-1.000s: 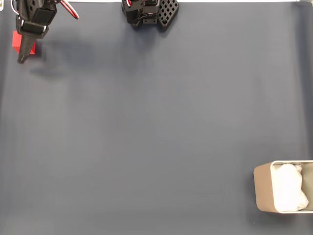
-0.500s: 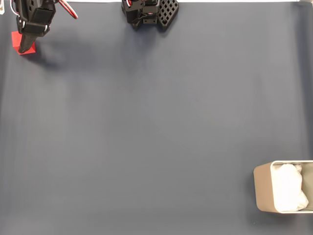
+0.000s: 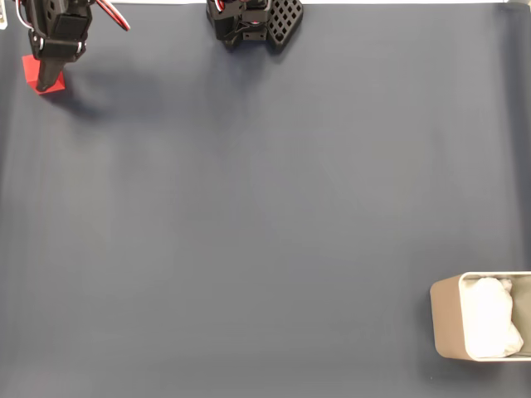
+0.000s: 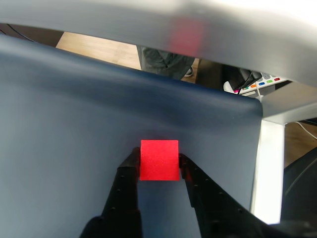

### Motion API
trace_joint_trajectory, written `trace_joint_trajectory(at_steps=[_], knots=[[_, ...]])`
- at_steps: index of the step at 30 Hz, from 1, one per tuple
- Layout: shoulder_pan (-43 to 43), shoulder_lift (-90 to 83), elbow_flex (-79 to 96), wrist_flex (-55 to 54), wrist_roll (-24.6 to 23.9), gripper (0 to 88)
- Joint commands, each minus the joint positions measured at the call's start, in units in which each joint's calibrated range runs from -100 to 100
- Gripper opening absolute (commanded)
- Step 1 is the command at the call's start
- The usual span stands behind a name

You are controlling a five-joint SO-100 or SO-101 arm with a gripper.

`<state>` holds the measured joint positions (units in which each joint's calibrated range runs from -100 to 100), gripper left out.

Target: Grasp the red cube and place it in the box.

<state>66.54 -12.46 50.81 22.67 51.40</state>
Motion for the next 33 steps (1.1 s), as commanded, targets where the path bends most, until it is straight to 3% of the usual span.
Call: trace_joint_trajectory(at_steps=[1,16,33], knots=[[-1.34,-1.4,-4.19,4.46,0.39,3.3],[-12.21,-11.28,-21.8,26.43,-3.81,0.0],[-28.83,-12.49,-39.59,35.36,-4.93,0.0]])
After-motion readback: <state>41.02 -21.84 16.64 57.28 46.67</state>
